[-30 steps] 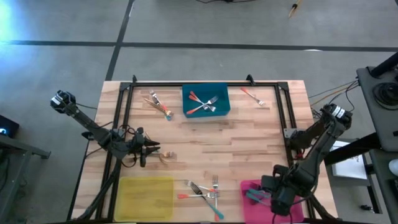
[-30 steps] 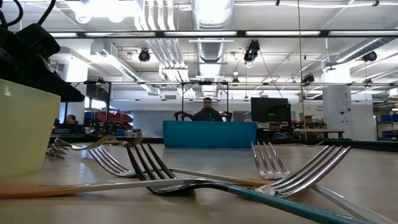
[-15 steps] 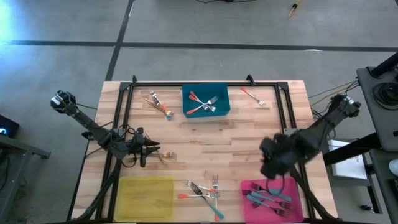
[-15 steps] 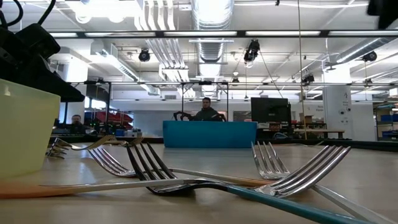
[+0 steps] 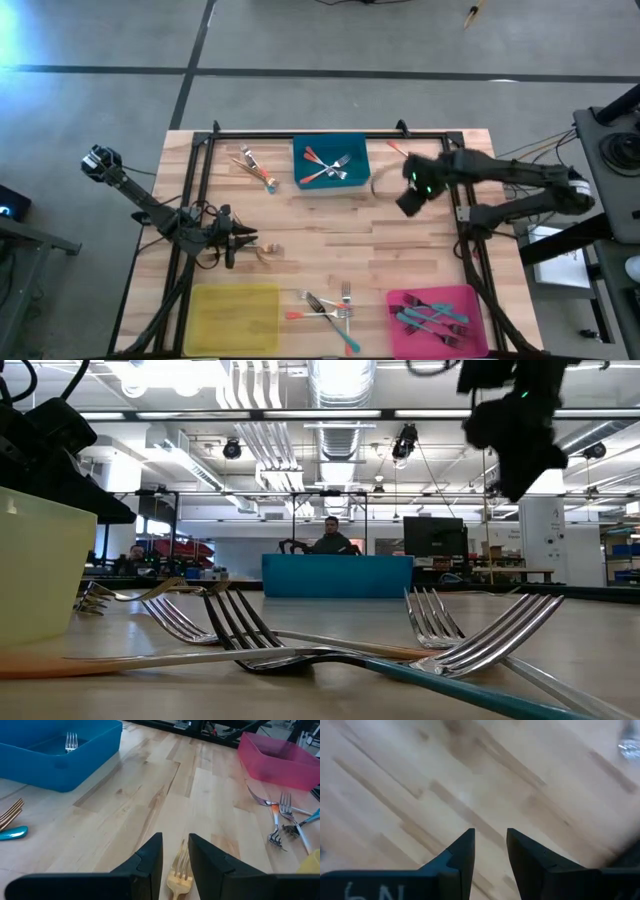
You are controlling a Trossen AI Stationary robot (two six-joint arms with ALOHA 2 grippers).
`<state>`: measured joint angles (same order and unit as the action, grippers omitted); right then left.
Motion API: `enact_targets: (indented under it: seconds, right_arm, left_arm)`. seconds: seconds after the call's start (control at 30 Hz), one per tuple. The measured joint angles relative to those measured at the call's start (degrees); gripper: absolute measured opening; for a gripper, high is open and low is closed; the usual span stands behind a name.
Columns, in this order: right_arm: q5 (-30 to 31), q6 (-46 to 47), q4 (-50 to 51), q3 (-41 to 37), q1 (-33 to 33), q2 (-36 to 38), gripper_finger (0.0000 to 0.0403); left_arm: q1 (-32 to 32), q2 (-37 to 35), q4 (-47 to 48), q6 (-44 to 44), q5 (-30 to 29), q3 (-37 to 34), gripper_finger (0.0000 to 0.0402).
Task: Sort silverware by color (type)
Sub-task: Put the orange fork into the blue bin
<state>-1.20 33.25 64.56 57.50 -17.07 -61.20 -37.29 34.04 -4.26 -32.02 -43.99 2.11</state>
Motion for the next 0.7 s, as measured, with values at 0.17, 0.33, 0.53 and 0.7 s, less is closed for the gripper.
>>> enact_targets:
  seconds: [0.17, 0.33, 0.53, 0.7]
  right_arm:
    - [-8.0, -6.1, -9.8, -0.9, -13.9, -4.7, 0.0105]
    - [-9.7, -7.3, -10.9, 1.2, -20.1, -12.4, 0.0114]
    - [-9.2, -11.4, -10.5, 5.7, -21.1, -21.0, 0.0149]
    - [0.5, -15.2, -6.1, 10.1, -21.6, -26.1, 0.0173]
  left_arm:
    - [0.0, 0.0, 0.0, 0.0, 0.0, 0.0, 0.0077]
    - [0.0, 0.0, 0.0, 0.0, 0.0, 0.0, 0.0077]
    - [0.0, 0.0, 0.0, 0.0, 0.0, 0.0, 0.0077]
    - [0.0, 0.0, 0.0, 0.0, 0.0, 0.0, 0.0077]
